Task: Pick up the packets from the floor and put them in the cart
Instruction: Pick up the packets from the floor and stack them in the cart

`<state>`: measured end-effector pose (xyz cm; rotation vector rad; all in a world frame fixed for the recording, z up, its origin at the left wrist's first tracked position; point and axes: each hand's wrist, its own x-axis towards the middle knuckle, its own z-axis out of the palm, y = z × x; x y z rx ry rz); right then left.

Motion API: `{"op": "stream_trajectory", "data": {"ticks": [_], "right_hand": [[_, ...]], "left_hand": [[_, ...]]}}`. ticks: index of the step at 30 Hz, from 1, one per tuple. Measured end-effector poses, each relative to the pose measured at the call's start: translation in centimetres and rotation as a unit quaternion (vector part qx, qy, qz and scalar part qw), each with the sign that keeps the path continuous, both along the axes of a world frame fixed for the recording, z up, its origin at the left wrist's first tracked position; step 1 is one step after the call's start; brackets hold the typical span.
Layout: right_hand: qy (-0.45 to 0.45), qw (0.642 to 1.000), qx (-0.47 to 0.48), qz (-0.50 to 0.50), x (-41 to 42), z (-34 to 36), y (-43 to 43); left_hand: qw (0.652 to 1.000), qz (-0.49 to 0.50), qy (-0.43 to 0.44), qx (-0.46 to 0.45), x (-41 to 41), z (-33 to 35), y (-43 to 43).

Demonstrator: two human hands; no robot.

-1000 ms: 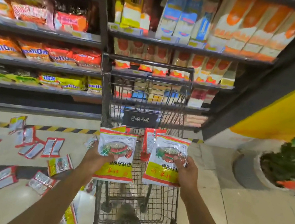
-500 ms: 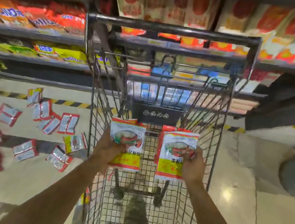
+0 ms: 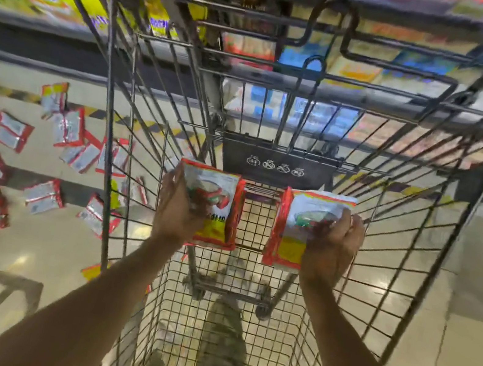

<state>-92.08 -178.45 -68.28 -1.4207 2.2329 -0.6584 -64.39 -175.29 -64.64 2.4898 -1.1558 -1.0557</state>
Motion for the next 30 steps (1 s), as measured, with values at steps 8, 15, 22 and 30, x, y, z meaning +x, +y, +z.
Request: {"op": "stream_trajectory", "data": {"ticks": [8, 15, 22, 30], "right_hand": [[0.183, 0.944, -0.002, 0.275, -0.3, -3.3, 2.7], [0.237, 0.927, 0.088, 0.275, -1.5, -2.5, 1.5], [0.213, 0.919, 0.122, 0.309, 0.2, 6.4, 2.1], [0.218, 0.904, 0.078, 0.36, 7.5, 22.2, 8.3]], "left_hand": [[0.959, -0.264, -0.095, -0.039, -1.5, -4.2, 3.5], [0.959, -0.265, -0.101, -0.013, -1.0, -5.0, 4.3], [0.936, -0.313, -0.15, -0.056, 0.2, 4.7, 5.8], [0.922, -0.302, -0.207, -0.122, 6.0, 19.0, 14.9]]}}
